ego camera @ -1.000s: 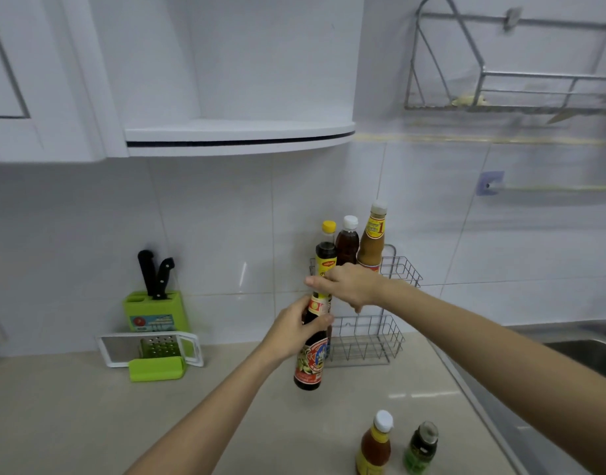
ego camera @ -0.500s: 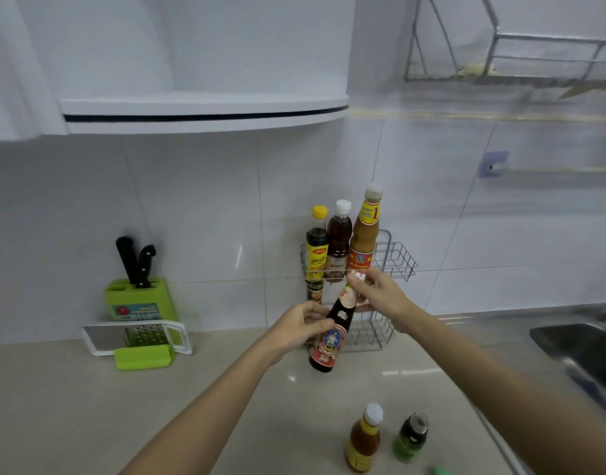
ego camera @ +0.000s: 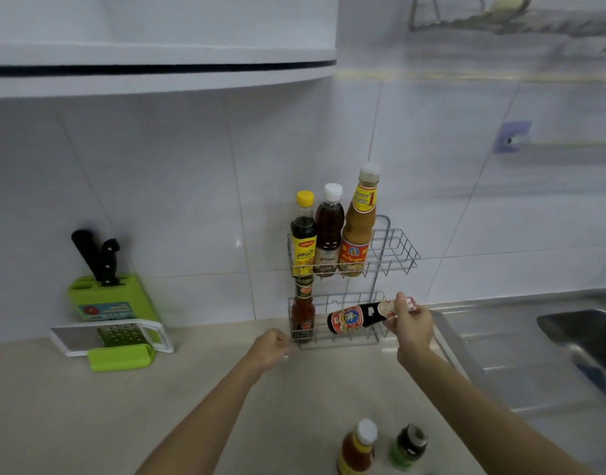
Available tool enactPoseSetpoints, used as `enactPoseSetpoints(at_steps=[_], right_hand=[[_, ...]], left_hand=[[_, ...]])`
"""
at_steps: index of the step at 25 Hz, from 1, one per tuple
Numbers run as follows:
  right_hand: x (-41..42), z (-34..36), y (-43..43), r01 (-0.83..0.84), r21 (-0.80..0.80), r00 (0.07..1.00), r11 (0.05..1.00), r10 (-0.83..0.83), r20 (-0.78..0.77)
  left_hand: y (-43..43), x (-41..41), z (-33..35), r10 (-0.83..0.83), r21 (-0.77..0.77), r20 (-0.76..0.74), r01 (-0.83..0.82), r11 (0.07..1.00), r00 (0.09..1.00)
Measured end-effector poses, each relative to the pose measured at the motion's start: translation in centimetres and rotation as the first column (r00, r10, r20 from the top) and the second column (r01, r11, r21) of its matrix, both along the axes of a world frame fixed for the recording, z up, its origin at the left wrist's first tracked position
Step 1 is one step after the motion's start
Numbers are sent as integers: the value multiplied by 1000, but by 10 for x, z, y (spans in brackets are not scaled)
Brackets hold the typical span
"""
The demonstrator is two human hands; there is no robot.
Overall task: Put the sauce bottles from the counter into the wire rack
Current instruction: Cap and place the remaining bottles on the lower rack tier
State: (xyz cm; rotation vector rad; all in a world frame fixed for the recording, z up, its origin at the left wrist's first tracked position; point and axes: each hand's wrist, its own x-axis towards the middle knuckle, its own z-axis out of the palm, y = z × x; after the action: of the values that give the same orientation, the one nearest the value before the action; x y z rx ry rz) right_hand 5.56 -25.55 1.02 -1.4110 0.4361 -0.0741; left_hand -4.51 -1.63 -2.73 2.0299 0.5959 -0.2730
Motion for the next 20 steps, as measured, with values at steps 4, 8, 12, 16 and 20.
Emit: enactPoseSetpoints(at_steps=[4, 8, 12, 16, 20], right_hand=[[19, -15, 10, -38, 89, 996, 995, 31, 78], [27, -28, 24, -139, 61, 986, 988, 133, 99], [30, -40, 38, -251, -51, 957, 967, 256, 134], [34, -41, 53, -365, -213, 902, 907, 401, 161], [41, -29, 67, -517, -475, 771, 712, 628, 101]], left_hand=[[-6, 24, -8, -9, 53, -43, 11, 999, 999], [-10, 38, -17, 24, -57, -38, -26, 998, 999], [-10, 47, -28, 57, -122, 34, -53, 991, 998], [-10, 55, -36, 78, -120, 91, -67, 990, 993], [-9, 58, -42, 66, -75, 108, -58, 996, 992]])
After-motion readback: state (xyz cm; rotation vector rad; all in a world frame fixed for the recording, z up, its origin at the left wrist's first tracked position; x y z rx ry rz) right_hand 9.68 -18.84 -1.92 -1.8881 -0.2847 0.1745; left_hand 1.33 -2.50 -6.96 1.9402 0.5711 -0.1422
